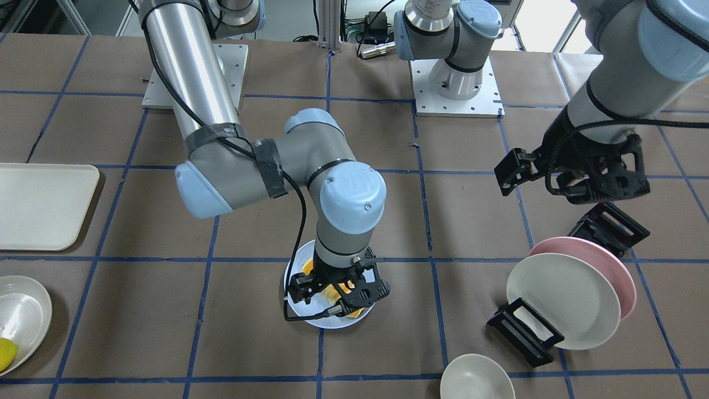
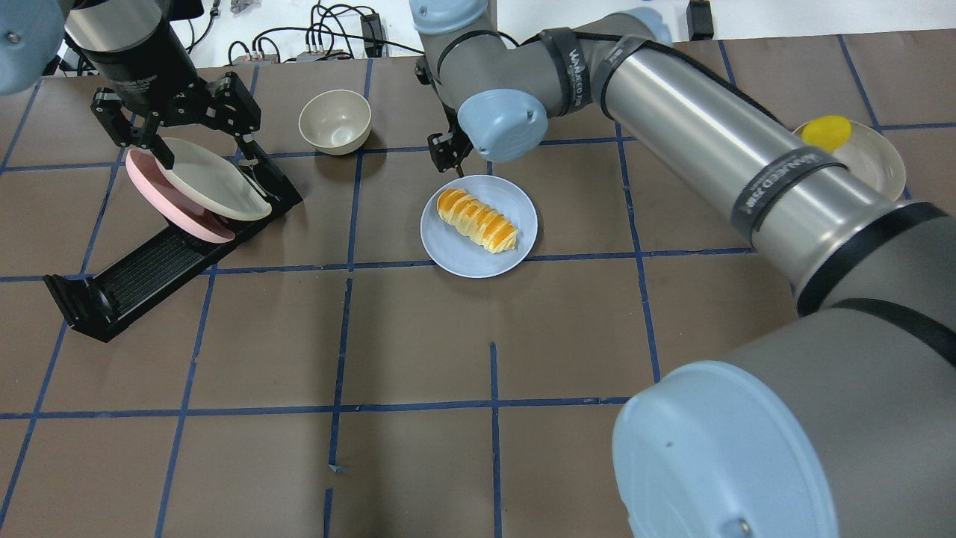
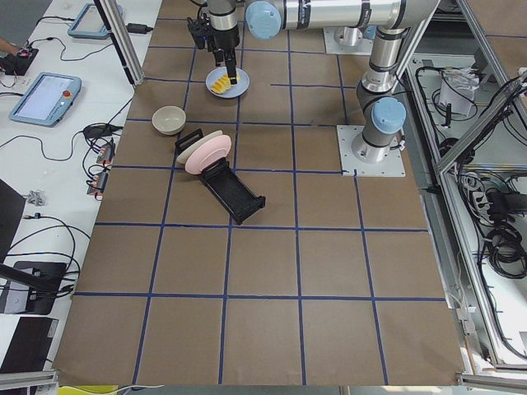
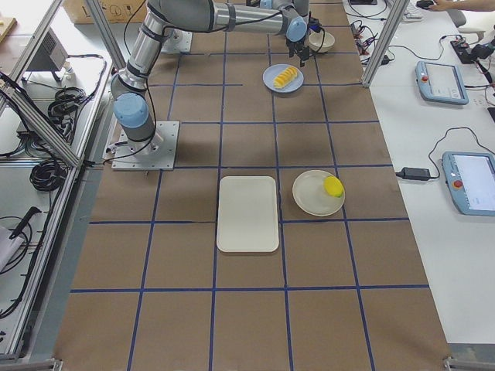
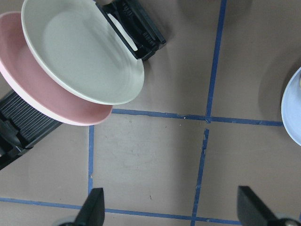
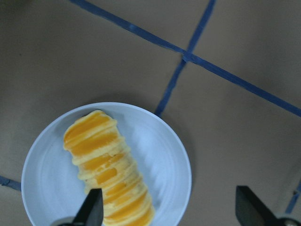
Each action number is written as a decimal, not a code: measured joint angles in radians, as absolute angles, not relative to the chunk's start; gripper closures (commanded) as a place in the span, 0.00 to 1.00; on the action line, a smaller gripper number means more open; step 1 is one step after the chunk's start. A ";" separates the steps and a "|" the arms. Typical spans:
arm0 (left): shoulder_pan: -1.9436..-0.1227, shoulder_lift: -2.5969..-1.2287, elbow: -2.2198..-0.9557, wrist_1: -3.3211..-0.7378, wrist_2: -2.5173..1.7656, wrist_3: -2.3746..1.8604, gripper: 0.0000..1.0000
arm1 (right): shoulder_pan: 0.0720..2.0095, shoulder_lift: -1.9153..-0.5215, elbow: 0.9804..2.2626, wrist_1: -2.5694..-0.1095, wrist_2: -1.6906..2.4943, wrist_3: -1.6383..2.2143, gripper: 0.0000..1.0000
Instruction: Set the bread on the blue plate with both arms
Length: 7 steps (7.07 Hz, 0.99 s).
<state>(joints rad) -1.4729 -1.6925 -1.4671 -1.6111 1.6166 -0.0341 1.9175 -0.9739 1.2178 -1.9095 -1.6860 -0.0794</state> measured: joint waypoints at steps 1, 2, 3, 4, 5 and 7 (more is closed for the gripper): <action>-1.481 -1.656 -1.529 -1.559 1.618 -0.048 0.00 | 1.847 -1.041 1.221 -1.853 -1.682 -0.093 0.00; -1.484 -1.630 -1.579 -1.520 1.620 -0.055 0.00 | 1.771 -1.106 1.223 -1.782 -1.672 -0.110 0.00; -1.486 -1.617 -1.616 -1.501 1.620 -0.060 0.00 | 1.694 -1.170 1.224 -1.704 -1.647 -0.142 0.00; -1.486 -1.612 -1.636 -1.493 1.620 -0.062 0.00 | 1.630 -1.224 1.234 -1.639 -1.615 -0.182 0.01; -1.486 -1.612 -1.644 -1.491 1.620 -0.062 0.00 | 1.591 -1.286 1.270 -1.589 -1.588 -0.210 0.01; -1.486 -1.617 -1.644 -1.484 1.616 -0.058 0.00 | 1.569 -1.415 1.383 -1.566 -1.573 -0.221 0.00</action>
<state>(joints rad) -1.4862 -1.6168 -1.6441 -1.4839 1.6160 -0.0581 1.5687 -1.4149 1.3831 -1.5657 -1.5733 -0.2210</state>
